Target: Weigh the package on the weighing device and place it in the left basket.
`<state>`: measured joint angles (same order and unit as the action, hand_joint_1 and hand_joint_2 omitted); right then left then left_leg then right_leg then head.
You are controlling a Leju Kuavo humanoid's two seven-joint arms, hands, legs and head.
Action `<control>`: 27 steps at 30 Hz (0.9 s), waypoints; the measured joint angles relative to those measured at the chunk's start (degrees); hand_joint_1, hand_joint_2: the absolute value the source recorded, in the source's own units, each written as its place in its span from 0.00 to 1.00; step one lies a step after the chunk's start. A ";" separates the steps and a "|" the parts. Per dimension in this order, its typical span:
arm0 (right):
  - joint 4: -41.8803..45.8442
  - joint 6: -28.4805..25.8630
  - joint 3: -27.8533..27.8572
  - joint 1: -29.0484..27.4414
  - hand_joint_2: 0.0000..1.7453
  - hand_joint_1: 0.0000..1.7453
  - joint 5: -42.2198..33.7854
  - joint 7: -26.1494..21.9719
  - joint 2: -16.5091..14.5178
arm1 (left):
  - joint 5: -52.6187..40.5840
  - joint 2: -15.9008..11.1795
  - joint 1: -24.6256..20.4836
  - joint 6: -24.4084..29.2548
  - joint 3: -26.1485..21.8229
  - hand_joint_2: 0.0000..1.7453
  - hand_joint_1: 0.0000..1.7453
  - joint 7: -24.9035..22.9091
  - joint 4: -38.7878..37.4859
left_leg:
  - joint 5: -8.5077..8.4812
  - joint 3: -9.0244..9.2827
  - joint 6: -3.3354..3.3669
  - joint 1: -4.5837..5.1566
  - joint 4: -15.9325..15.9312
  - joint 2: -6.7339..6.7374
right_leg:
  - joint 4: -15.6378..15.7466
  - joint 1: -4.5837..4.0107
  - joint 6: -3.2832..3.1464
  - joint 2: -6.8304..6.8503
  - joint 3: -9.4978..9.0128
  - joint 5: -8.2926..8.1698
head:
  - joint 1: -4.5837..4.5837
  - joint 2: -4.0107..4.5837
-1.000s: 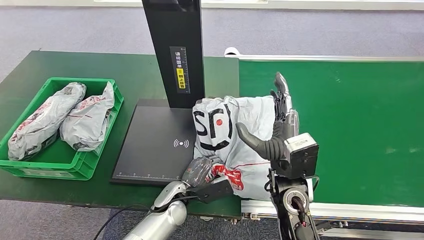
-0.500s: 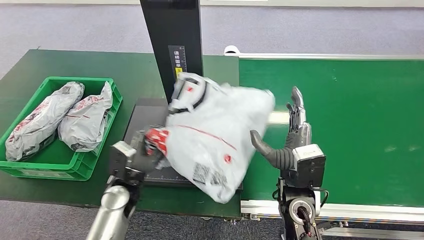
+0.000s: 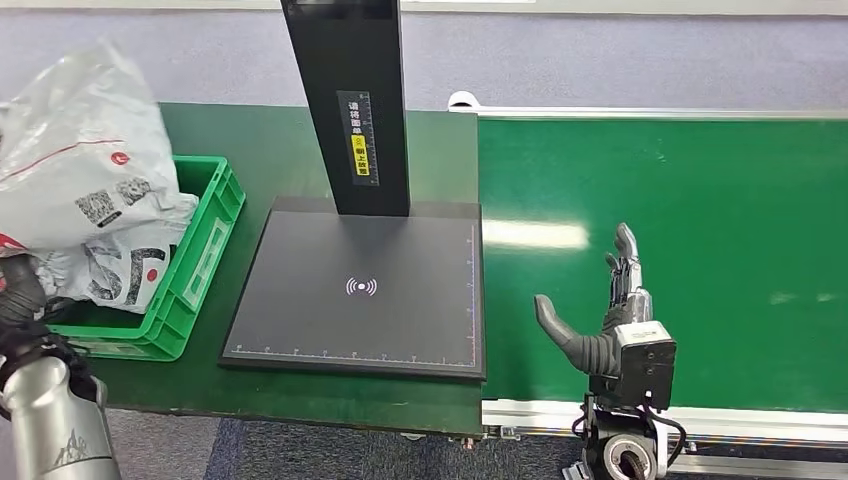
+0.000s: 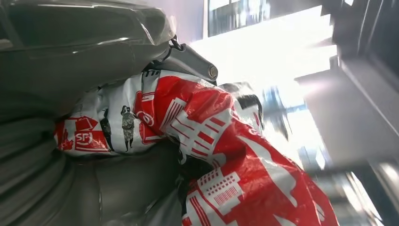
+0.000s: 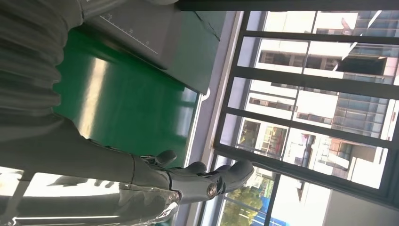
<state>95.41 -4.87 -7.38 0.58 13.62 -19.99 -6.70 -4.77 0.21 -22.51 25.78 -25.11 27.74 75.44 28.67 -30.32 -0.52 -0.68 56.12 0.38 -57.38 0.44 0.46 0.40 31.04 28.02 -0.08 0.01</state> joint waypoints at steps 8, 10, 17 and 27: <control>-0.21 -0.20 -0.12 -0.17 1.00 0.00 -1.67 0.33 0.71 | -30.94 -8.53 -10.56 9.24 2.10 1.00 1.00 -14.72 -22.70 | -0.02 0.00 -0.01 0.00 0.00 0.00 | -0.01 0.00 -0.01 0.00 -0.01 -0.02 | 0.01 -0.01; -0.45 -0.20 -0.23 -0.02 1.00 0.00 -2.03 0.52 0.82 | -36.75 -9.88 -12.74 7.28 4.26 1.00 1.00 -18.48 -28.28 | -0.02 0.00 -0.01 0.01 0.01 -0.02 | -0.01 0.01 -0.01 0.02 -0.02 -0.02 | 0.01 0.00; -1.54 0.39 -0.45 0.99 1.00 0.00 -3.27 1.09 1.30 | -45.48 -11.20 -18.14 -8.12 10.52 1.00 1.00 -22.86 -40.20 | -0.08 0.04 0.07 0.08 0.01 -0.61 | 0.02 0.10 0.02 0.65 -0.18 0.06 | -0.03 0.00; -4.70 0.90 -0.60 4.05 1.00 0.00 -4.15 1.17 1.95 | -47.07 -11.72 -23.05 -20.53 15.21 1.00 0.00 -27.87 -48.65 | -0.32 0.93 0.41 0.54 -0.06 -2.61 | 0.06 0.66 0.35 2.66 -1.34 0.70 | -0.02 0.00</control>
<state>90.71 -3.98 -7.97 4.63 9.46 -18.81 -4.76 -51.83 -11.51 -45.56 5.25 -9.90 -0.13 26.79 28.35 -29.39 -0.11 -0.14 56.07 -2.23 -57.32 1.11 0.81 3.06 29.70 28.72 -0.10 0.01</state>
